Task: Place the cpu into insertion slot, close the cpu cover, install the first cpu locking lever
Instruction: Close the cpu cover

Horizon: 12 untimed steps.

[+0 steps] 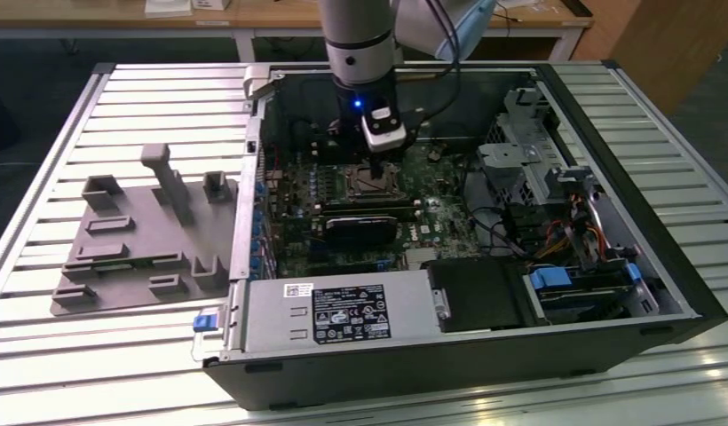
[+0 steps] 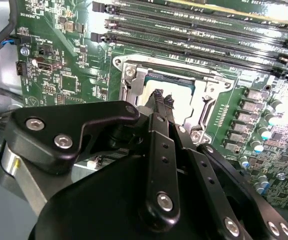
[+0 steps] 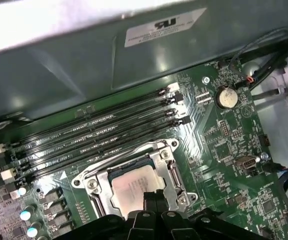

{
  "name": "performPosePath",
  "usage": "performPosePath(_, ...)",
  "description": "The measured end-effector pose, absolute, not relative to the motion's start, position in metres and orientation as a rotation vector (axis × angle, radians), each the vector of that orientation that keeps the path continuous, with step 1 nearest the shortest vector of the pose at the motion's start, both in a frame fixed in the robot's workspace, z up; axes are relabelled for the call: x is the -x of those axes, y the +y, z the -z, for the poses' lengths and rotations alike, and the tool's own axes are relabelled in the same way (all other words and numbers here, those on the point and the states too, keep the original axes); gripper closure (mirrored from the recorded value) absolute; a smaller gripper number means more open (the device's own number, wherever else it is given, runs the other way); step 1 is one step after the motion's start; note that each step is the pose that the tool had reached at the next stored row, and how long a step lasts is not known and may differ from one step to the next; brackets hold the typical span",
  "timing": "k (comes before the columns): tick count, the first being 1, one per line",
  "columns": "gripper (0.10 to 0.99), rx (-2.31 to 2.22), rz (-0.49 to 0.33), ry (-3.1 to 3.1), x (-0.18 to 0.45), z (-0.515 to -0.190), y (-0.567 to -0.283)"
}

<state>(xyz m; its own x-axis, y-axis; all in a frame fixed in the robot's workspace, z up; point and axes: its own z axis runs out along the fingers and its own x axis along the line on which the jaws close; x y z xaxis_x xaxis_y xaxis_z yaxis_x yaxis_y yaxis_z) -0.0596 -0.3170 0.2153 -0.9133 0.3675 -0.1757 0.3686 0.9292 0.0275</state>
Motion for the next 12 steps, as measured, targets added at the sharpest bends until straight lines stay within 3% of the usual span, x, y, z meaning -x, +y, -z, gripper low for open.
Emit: performPosePath(12,0.984,-0.560,0.010,2.909,0.0616,-0.2153,-0.3218)
